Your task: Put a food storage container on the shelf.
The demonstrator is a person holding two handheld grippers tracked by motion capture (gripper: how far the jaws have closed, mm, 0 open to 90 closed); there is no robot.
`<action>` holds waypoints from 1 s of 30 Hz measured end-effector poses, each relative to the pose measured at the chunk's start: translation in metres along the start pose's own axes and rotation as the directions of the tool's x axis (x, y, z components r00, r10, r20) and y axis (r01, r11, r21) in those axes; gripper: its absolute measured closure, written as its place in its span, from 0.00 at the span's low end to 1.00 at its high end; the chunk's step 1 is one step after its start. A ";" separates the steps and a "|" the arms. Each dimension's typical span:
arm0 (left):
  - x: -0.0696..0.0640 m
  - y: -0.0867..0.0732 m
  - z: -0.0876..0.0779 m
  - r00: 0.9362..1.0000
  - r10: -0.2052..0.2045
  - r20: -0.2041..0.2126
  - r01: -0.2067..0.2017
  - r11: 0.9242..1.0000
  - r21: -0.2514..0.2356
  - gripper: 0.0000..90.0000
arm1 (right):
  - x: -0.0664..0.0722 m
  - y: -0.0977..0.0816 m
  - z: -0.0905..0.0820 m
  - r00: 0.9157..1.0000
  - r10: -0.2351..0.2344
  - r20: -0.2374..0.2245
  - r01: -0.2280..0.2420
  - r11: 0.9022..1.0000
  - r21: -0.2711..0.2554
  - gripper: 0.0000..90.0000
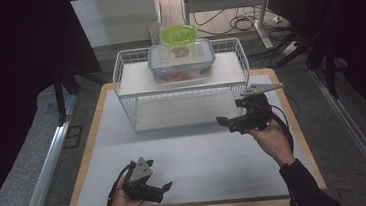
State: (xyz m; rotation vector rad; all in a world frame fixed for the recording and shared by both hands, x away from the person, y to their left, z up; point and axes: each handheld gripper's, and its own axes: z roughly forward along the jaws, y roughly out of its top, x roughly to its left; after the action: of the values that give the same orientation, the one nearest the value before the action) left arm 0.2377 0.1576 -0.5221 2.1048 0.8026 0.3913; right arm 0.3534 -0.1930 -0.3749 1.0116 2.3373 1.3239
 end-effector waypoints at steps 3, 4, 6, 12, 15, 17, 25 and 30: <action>0.000 0.000 0.000 1.000 0.003 0.001 -0.003 1.000 0.002 0.04 | 0.001 -0.008 0.000 1.000 0.002 -0.002 -0.002 1.000 -0.004 0.03; 0.000 0.000 0.000 1.000 0.003 0.000 -0.003 1.000 0.002 0.04 | 0.001 -0.011 0.000 1.000 -0.002 -0.002 0.002 1.000 -0.001 0.03; 0.000 0.000 0.000 1.000 0.002 0.001 -0.002 1.000 0.002 0.04 | 0.001 -0.017 0.000 1.000 -0.015 -0.001 0.015 1.000 0.003 0.02; -0.001 0.000 0.000 1.000 0.003 0.002 -0.003 1.000 0.003 0.04 | -0.002 -0.032 -0.001 1.000 -0.017 0.021 0.017 1.000 -0.009 0.02; -0.001 0.000 0.000 1.000 0.005 0.002 -0.005 1.000 0.003 0.04 | -0.003 -0.040 -0.003 1.000 -0.011 0.030 0.011 1.000 -0.012 0.02; -0.001 0.000 0.000 1.000 0.005 0.002 -0.005 1.000 0.004 0.04 | -0.003 -0.046 -0.004 0.999 -0.011 0.037 0.011 1.000 -0.015 0.02; -0.001 0.000 0.001 1.000 0.007 0.005 -0.008 1.000 0.006 0.04 | 0.001 -0.071 -0.005 0.997 -0.039 0.063 0.040 0.999 -0.009 0.02; -0.002 0.000 0.001 1.000 0.008 0.006 -0.008 1.000 0.006 0.04 | 0.005 -0.084 -0.005 0.994 -0.073 0.082 0.073 0.997 -0.002 0.02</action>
State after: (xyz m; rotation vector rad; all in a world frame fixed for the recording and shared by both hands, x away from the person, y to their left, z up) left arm 0.2370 0.1560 -0.5231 2.1145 0.7934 0.3867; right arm 0.3101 -0.2216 -0.4418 0.9511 2.2867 1.2362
